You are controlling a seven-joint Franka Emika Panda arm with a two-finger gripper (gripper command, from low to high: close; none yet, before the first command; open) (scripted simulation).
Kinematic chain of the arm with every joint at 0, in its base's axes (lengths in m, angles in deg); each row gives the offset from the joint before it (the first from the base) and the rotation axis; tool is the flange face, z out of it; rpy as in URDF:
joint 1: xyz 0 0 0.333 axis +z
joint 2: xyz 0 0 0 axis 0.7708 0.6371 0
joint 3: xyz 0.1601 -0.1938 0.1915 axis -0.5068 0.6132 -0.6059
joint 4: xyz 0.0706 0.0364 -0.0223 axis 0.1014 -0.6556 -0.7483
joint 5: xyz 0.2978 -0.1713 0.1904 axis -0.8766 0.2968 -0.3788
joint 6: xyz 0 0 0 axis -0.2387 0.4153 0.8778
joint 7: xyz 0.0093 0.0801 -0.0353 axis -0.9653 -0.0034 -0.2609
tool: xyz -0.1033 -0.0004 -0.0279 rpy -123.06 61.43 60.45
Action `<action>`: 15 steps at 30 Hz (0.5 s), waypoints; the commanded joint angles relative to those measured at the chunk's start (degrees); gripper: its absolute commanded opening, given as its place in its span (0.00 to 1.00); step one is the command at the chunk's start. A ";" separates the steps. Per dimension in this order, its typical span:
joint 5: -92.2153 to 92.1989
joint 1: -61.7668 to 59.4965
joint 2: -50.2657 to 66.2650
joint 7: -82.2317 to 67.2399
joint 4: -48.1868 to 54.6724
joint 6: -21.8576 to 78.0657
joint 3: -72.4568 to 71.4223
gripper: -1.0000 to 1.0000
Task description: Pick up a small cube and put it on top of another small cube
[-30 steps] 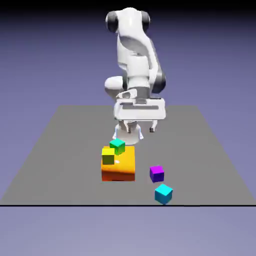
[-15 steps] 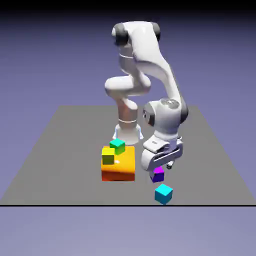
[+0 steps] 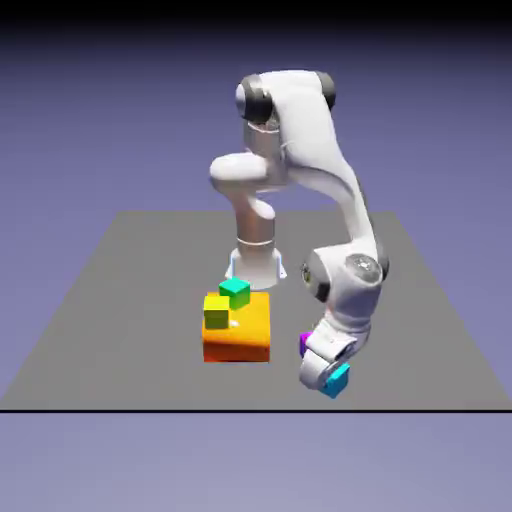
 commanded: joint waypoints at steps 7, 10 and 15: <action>-0.57 -4.85 -14.54 4.57 -9.91 4.84 2.01 0.00; -0.88 -6.93 -20.77 6.48 -14.15 6.92 2.87 0.00; -1.40 -10.39 -31.15 9.67 -21.23 10.39 4.29 0.00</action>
